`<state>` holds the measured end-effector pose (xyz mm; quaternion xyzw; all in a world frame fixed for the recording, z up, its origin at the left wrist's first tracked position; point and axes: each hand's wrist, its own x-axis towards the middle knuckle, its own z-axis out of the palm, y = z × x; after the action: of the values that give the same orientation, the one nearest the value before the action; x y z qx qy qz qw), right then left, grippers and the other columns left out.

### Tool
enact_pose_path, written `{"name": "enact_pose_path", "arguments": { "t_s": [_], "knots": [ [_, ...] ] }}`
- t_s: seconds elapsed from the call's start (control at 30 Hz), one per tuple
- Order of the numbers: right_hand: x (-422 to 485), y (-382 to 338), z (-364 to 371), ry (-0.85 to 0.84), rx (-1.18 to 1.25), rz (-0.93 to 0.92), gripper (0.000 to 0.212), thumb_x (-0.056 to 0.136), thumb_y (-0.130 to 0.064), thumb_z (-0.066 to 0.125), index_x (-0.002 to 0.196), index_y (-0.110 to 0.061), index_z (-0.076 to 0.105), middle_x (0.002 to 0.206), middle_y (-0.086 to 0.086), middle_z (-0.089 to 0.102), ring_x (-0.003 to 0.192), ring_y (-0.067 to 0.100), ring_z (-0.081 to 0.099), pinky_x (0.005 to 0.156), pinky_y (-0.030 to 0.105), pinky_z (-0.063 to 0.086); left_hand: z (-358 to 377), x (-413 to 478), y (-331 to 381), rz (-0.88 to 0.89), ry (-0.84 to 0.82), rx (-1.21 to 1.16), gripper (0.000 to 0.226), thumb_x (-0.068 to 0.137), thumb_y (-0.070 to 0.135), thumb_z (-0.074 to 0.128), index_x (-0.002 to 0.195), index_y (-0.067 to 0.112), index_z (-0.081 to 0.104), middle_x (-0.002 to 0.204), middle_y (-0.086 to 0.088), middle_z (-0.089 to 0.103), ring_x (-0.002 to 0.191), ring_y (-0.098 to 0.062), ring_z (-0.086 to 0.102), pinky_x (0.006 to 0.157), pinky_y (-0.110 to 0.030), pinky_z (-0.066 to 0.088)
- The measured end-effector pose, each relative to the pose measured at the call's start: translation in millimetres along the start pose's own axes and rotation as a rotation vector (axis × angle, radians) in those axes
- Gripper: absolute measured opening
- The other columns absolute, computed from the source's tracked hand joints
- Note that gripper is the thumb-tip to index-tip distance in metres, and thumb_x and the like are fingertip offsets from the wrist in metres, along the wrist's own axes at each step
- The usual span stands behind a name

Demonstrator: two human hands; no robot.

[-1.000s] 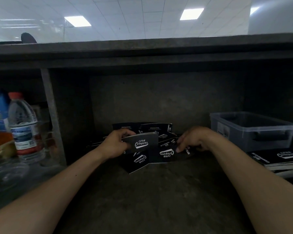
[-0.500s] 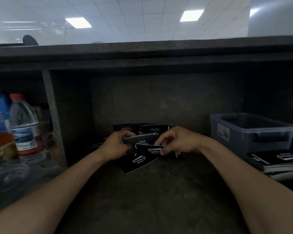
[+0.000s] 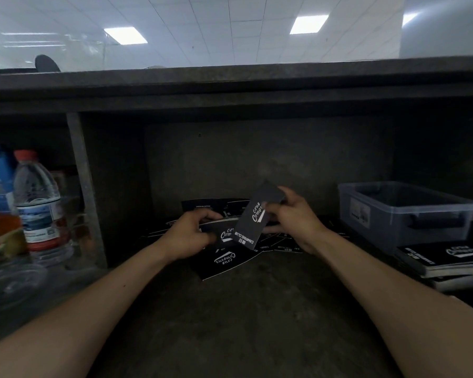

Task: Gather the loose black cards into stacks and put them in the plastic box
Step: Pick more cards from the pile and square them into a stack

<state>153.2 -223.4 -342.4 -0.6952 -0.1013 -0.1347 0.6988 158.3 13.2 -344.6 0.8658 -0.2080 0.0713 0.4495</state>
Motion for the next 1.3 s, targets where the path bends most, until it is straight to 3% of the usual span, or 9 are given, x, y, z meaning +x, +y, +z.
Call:
{"name": "enact_pose_path", "arguments": {
  "t_s": [0.13, 0.33, 0.47, 0.67, 0.87, 1.03, 1.13, 1.23, 1.3],
  "knots": [
    [0.2, 5.4, 4.8, 0.137, -0.093, -0.038, 0.005, 0.09, -0.019, 0.07, 0.091, -0.023, 0.07, 0.087, -0.004, 0.076, 0.068, 0.002, 0.069, 0.054, 0.017, 0.051, -1.0, 0.3, -1.1, 0.009, -0.013, 0.027, 0.047, 0.074, 0.016, 0.086, 0.116, 0.023, 0.066, 0.108, 0.005, 0.07, 0.098, -0.01, 0.069, 0.086, -0.024, 0.056],
    [-9.0, 13.7, 6.9, -0.001, -0.331, 0.082, 0.039, 0.069, -0.009, 0.088, 0.093, -0.014, 0.058, 0.089, 0.01, 0.073, 0.077, 0.02, 0.073, 0.069, 0.034, 0.06, -0.1, -1.0, -1.8, 0.06, 0.012, 0.098, 0.041, 0.077, 0.022, 0.084, 0.114, 0.021, 0.067, 0.105, 0.007, 0.069, 0.097, -0.009, 0.067, 0.083, -0.023, 0.055],
    [-11.9, 11.4, 15.5, 0.021, -0.623, -0.042, 0.05, 0.057, -0.022, 0.096, 0.091, -0.026, 0.059, 0.081, -0.004, 0.066, 0.072, 0.009, 0.065, 0.064, 0.026, 0.05, -4.8, 5.2, -7.1, 0.046, 0.148, 0.131, 0.032, 0.087, 0.005, 0.073, 0.118, 0.012, 0.067, 0.11, -0.002, 0.069, 0.101, -0.014, 0.064, 0.086, -0.021, 0.048],
    [-19.5, 9.5, 22.0, -0.533, -0.757, -0.064, 0.036, 0.074, -0.03, 0.086, 0.107, -0.032, 0.072, 0.122, -0.014, 0.067, 0.119, 0.002, 0.057, 0.107, 0.027, 0.04, -10.9, 11.0, -14.3, -0.063, 0.193, 0.046, 0.036, 0.083, -0.005, 0.072, 0.116, 0.009, 0.068, 0.108, -0.011, 0.07, 0.101, -0.023, 0.067, 0.091, -0.031, 0.054],
    [-18.8, -11.2, 10.6, -0.54, -0.905, 0.078, 0.059, 0.064, -0.04, 0.09, 0.118, -0.035, 0.068, 0.106, -0.012, 0.063, 0.1, 0.004, 0.061, 0.091, 0.03, 0.053, -10.1, 13.3, -19.3, -0.063, 0.192, 0.003, 0.033, 0.082, -0.006, 0.069, 0.108, 0.013, 0.069, 0.094, -0.002, 0.071, 0.081, -0.011, 0.066, 0.068, -0.012, 0.052],
    [-13.8, -20.4, 0.5, -0.386, -0.641, 0.032, 0.022, 0.08, -0.021, 0.081, 0.1, -0.026, 0.075, 0.093, -0.008, 0.074, 0.089, 0.006, 0.068, 0.081, 0.023, 0.052, -9.8, 11.9, -15.9, -0.081, 0.171, -0.062, 0.032, 0.084, -0.007, 0.065, 0.109, 0.013, 0.069, 0.094, -0.004, 0.072, 0.077, -0.014, 0.067, 0.063, -0.02, 0.055],
    [-11.0, -21.5, 0.8, -0.201, -0.34, 0.057, 0.049, 0.079, 0.0, 0.076, 0.118, -0.023, 0.058, 0.099, 0.003, 0.071, 0.086, 0.015, 0.067, 0.069, 0.03, 0.052, -8.2, 10.8, -12.2, -0.07, 0.154, -0.11, 0.037, 0.085, -0.013, 0.059, 0.111, 0.012, 0.066, 0.096, -0.006, 0.07, 0.078, -0.014, 0.066, 0.064, -0.02, 0.055],
    [-9.5, -16.0, 0.9, -0.101, -0.147, 0.041, 0.087, 0.076, 0.014, 0.07, 0.136, -0.04, 0.039, 0.112, 0.006, 0.065, 0.097, 0.02, 0.068, 0.061, 0.029, 0.057, -6.3, 8.7, -9.2, -0.032, 0.097, -0.118, 0.04, 0.084, -0.015, 0.059, 0.115, 0.01, 0.066, 0.102, -0.003, 0.069, 0.083, -0.006, 0.065, 0.064, -0.011, 0.055],
    [-7.2, -11.4, 4.2, -0.046, -0.05, 0.054, 0.082, 0.079, 0.018, 0.063, 0.137, -0.037, 0.044, 0.115, 0.005, 0.06, 0.102, 0.023, 0.065, 0.062, 0.032, 0.06, -4.9, 6.8, -7.7, -0.031, 0.048, -0.112, 0.041, 0.085, -0.013, 0.059, 0.115, 0.015, 0.066, 0.103, 0.0, 0.07, 0.084, -0.003, 0.066, 0.064, -0.011, 0.054]
  ]
}}
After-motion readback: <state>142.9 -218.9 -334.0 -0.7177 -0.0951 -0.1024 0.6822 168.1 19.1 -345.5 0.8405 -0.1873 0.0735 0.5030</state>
